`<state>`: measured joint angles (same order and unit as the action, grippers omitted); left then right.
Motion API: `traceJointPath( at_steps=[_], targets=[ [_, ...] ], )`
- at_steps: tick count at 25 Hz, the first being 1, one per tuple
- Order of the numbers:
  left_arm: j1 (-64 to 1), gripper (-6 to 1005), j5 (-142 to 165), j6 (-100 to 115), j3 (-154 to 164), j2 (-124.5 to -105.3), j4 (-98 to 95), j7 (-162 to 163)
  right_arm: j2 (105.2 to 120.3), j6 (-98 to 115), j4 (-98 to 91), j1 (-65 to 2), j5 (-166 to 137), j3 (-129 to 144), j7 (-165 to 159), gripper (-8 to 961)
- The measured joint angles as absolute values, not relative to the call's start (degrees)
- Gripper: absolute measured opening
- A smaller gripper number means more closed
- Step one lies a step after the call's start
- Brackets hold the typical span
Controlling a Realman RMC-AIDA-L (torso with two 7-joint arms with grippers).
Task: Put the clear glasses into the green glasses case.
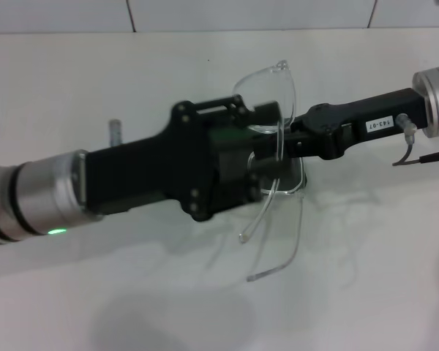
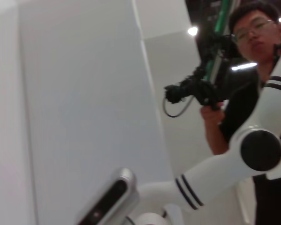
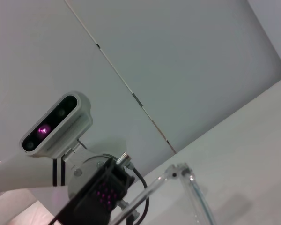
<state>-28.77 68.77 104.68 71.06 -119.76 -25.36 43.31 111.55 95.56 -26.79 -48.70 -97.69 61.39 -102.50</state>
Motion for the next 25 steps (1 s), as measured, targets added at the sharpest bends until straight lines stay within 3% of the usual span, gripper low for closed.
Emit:
traceJointPath(
  at_steps=[7, 15, 25],
  targets=[
    [-27.13, 532, 67.30, 105.71, 69.79, -119.37, -27.14, 43.15, 111.07, 95.55, -26.84, -48.82, -97.70, 61.15, -103.15, 124],
    [-30.25, 532, 68.64, 105.37, 70.42, -119.72, -25.70, 41.78, 110.53, 96.53, -27.37, -50.72, -98.00, 61.57, -105.70, 124],
    [-31.48, 532, 68.65, 103.62, 71.38, -119.86, -23.76, 40.21, 111.36, 98.06, -27.37, -52.58, -98.11, 62.94, -106.49, 124]
  ],
)
